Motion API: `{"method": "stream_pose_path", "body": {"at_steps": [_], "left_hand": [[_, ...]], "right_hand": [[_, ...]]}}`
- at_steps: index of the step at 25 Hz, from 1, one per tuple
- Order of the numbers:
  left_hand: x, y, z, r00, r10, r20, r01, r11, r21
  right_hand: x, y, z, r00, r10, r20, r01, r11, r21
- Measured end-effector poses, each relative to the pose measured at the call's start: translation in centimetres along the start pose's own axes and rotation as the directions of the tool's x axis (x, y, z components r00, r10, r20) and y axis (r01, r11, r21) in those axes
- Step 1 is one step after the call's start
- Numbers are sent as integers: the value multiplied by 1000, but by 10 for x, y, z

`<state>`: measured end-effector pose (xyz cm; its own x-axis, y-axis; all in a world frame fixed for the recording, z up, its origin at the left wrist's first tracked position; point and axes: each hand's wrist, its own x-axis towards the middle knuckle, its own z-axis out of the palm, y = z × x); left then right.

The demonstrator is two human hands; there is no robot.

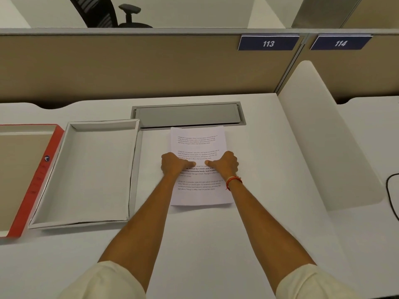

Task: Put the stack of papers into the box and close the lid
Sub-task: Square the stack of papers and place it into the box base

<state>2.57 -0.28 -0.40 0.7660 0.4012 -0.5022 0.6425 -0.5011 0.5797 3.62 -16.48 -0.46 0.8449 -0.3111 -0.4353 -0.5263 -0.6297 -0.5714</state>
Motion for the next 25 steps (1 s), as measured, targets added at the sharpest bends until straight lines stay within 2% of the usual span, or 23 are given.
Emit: {"method": "stream_pose_path", "body": {"at_steps": [2,5,8,11,13,15,19,22,25], "left_hand": [[0,-2,-2,1000,-15,18,17,994,-112],[-7,-3,-2,999,-10,52,18,989,-148],[-14,-3,-4,1000,0,12,2,982,-190],[-26,7,-13,997,50,-60,-64,965,-253],[-33,18,-21,985,110,-130,-146,942,-303],[-42,33,-29,958,201,-205,-264,898,-352],[-62,57,-36,898,313,-309,-433,748,-502],[-70,60,-30,863,359,-356,-505,648,-570],[-71,52,-20,849,387,-358,-527,594,-607]], "right_hand": [[0,3,-4,999,-35,25,33,998,59],[-2,5,-11,998,-40,55,31,988,149],[-10,2,-13,998,-38,52,27,980,197],[-20,-5,-24,999,-42,-14,44,961,273],[-29,-17,-40,990,-96,-105,123,947,297],[-37,-30,-59,965,-170,-199,228,920,319],[-46,-42,-86,899,-271,-346,411,793,449],[-49,-36,-91,867,-299,-398,483,698,528],[-48,-20,-87,864,-309,-398,496,659,565]]}}
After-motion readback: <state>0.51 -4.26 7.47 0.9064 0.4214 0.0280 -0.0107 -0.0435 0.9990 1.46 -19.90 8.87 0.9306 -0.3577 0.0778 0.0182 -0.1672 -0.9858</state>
